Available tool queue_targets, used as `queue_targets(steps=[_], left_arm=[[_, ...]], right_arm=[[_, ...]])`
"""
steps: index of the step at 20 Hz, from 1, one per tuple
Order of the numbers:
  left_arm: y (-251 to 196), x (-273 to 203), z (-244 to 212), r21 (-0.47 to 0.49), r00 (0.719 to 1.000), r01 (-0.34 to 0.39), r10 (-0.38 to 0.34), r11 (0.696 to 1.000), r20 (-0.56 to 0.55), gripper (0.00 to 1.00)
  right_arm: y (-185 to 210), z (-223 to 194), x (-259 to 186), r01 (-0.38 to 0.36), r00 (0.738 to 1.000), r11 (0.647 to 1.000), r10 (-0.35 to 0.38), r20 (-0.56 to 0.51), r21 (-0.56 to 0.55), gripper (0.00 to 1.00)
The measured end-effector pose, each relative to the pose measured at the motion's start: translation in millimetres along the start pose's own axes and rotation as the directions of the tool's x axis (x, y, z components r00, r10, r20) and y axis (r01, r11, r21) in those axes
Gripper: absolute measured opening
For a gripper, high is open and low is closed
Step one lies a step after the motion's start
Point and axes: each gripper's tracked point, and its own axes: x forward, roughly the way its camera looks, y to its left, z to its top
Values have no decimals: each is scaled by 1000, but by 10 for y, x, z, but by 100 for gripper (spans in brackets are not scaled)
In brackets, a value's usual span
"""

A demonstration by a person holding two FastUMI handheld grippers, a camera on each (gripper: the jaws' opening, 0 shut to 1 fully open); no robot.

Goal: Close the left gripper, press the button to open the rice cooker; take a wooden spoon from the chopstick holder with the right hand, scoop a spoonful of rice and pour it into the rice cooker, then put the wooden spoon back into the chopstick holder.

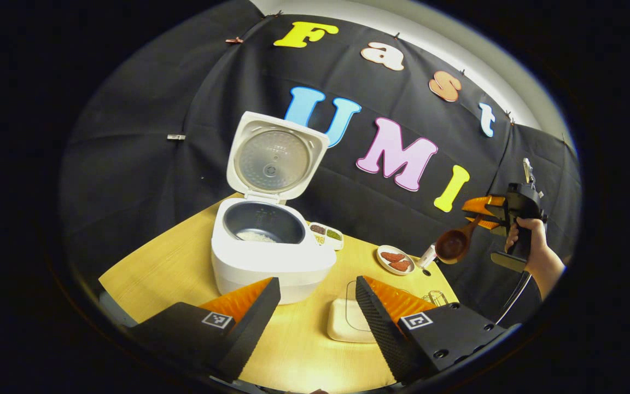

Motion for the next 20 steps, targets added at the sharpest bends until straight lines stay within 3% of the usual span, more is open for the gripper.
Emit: queue_targets(steps=[3,8,9,12,13,14,15,16,20], left_arm=[[-172,11,23,38,1000,-21,21,999,21,96],[-456,-83,-20,65,998,-63,60,996,36,96],[-479,-104,-34,72,996,-83,80,994,37,96],[-560,-184,-7,102,989,-142,136,985,65,96],[-604,-192,-5,107,987,-151,144,983,70,96],[-653,-195,-1,111,986,-157,150,981,70,96],[-698,-190,-6,115,985,-163,156,980,69,96],[-740,-188,6,117,984,-171,163,978,72,96],[-818,-158,-48,139,974,-227,221,964,60,96]], right_arm=[[-534,-29,-7,66,998,998,-66,-10,14,23],[-1200,-271,110,115,993,993,-114,-38,32,23],[-1319,-358,149,121,991,992,-119,-54,40,19],[-1684,-624,232,160,983,984,-152,-103,78,24],[-1778,-683,253,169,981,981,-158,-110,95,19],[-1862,-724,271,176,980,978,-163,-116,112,23],[-1938,-771,285,182,978,976,-166,-124,123,19],[-2011,-836,305,189,976,973,-172,-134,131,23],[-2238,-1060,444,216,967,967,-194,-164,132,23]])
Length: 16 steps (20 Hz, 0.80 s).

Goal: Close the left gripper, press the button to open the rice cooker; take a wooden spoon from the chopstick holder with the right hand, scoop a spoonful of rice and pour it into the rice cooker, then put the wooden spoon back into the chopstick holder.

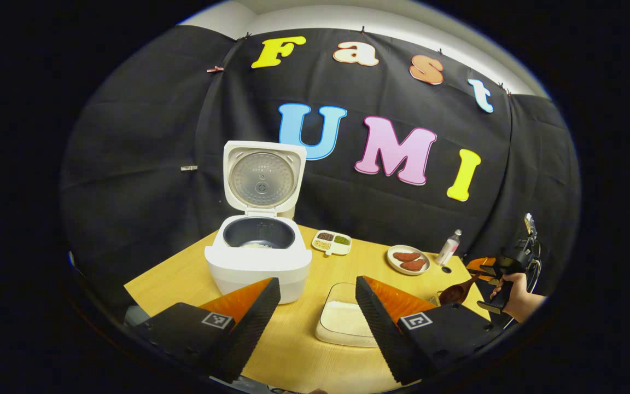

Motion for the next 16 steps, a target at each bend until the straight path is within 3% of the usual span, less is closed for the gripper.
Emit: queue_targets(steps=[3,8,9,13,16], left_arm=[[-15,-46,71,7,999,-35,35,999,11,95],[73,-134,80,-47,997,-71,72,996,13,96],[122,-136,84,-49,996,-86,86,995,14,96],[383,-31,351,-74,992,-115,118,991,43,96],[634,125,717,-73,988,-122,129,990,89,96]], right_arm=[[-38,-194,115,-7,999,999,8,-39,31,24],[-63,-426,143,-25,996,999,23,-88,-22,28],[-55,-421,164,-34,996,999,31,-78,-32,34],[-119,-280,-75,-20,1000,997,18,-26,-77,99],[-203,-157,-392,15,999,991,-11,34,-133,98]])
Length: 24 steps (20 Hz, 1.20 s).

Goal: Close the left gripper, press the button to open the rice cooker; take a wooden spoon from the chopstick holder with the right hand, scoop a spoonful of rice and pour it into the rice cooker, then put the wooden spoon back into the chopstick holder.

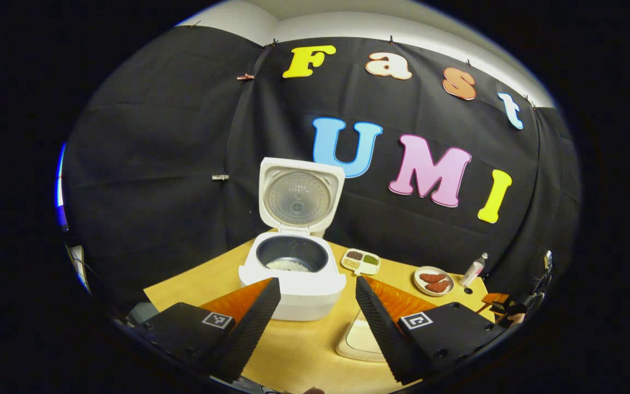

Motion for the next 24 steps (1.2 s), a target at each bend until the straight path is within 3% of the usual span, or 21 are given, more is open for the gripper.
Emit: queue_targets(steps=[5,8,16,19,24], left_arm=[[331,581,721,23,998,-2,0,1000,58,96],[429,957,1188,15,996,27,-28,1000,89,96],[592,2168,2157,74,983,79,-90,994,160,95],[522,2597,2377,116,977,101,-121,988,178,95],[495,3177,2287,160,986,87,-108,983,126,95]], right_arm=[[-159,172,-617,84,991,990,-71,109,-114,98],[-187,165,-975,138,983,983,-121,138,-122,98],[179,18,-2002,270,938,953,-228,262,-135,99],[418,-1,-2299,280,929,948,-227,293,-151,98],[722,-10,-2547,253,933,954,-197,302,-160,99]])
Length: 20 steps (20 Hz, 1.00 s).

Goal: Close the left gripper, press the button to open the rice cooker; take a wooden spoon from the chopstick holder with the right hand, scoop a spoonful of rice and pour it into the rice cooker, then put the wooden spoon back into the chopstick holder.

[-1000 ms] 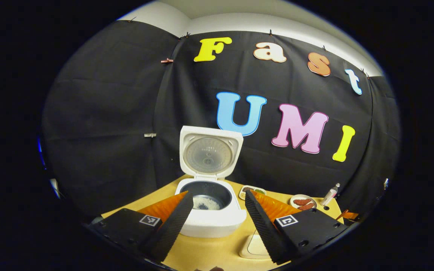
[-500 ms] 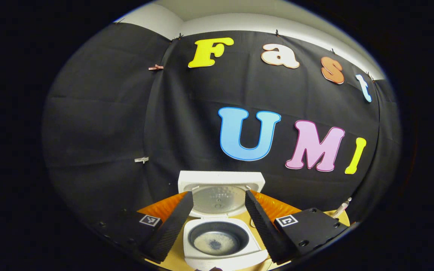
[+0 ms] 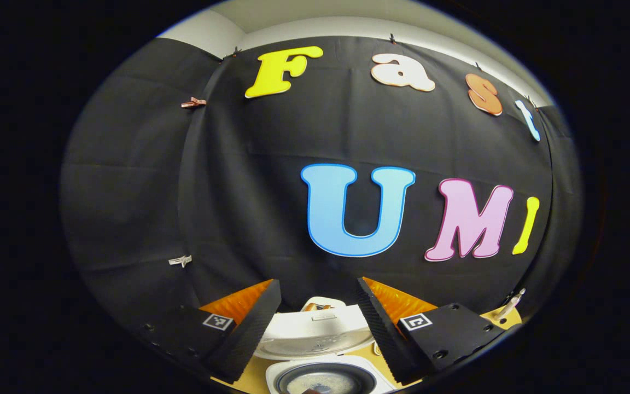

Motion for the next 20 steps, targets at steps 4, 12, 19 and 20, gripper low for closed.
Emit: queue_targets(steps=[4,12,19,20], left_arm=[[-15,297,-246,-25,999,-7,6,1000,-53,95],[-64,373,-504,47,988,-48,54,998,-144,99],[-167,-19,-637,33,970,-39,46,999,-240,99],[-187,-101,-673,35,966,-42,49,999,-253,99]], right_arm=[[176,58,-94,-29,999,999,30,31,-20,99],[492,-144,-146,-135,991,990,134,-18,-30,98],[686,-170,69,-277,959,961,276,-61,-3,98],[698,-159,88,-299,952,954,298,-64,2,99]])
